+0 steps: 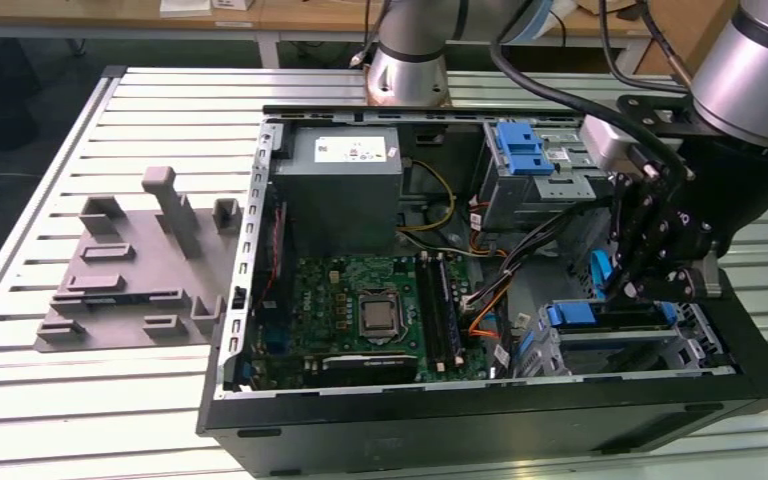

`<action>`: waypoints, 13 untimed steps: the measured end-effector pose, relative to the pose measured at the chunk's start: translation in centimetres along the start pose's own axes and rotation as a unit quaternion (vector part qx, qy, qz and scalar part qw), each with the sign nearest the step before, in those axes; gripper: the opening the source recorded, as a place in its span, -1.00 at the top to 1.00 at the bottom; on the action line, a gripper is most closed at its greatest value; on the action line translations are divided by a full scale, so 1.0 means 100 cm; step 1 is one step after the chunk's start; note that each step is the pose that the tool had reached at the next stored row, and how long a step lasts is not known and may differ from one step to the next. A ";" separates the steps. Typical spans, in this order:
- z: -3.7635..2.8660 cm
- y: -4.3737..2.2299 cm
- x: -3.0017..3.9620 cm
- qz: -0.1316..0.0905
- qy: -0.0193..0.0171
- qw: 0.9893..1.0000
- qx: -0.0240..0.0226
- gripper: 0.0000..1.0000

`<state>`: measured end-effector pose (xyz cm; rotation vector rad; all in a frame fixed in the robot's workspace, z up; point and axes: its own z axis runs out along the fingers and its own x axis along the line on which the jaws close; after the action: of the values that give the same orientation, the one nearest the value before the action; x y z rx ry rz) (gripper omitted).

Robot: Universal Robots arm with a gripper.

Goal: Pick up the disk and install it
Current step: 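Insert the second disk wire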

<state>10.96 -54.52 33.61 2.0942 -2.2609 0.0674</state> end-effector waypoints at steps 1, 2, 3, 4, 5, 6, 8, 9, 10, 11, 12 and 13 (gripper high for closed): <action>0.0001 -0.0001 0.0000 0.000 0.000 1.000 0.000 0.68; 0.0002 -0.0003 -0.0001 0.000 0.000 1.000 0.000 0.68; 0.0004 -0.0005 -0.0001 0.000 0.000 1.000 0.000 0.68; 0.0005 -0.0007 -0.0001 0.000 0.000 1.000 0.000 0.68; 0.0007 -0.0010 -0.0001 0.000 0.000 1.000 0.000 0.68; 0.0008 -0.0012 -0.0001 0.000 0.000 1.000 0.000 0.68; 0.0010 -0.0013 -0.0002 0.000 0.000 1.000 0.000 0.68; 0.0011 -0.0014 -0.0002 0.000 0.000 1.000 0.000 0.68; 0.0011 -0.0015 -0.0002 0.000 0.000 1.000 0.000 0.68; 0.0012 -0.0015 -0.0001 0.000 0.000 1.000 0.000 0.68; 0.0013 -0.0016 0.0000 0.000 0.000 1.000 0.000 0.68; 0.0015 -0.0018 0.0001 0.000 0.000 1.000 0.000 0.68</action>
<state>11.14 -54.55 33.45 2.0943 -2.2609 0.0672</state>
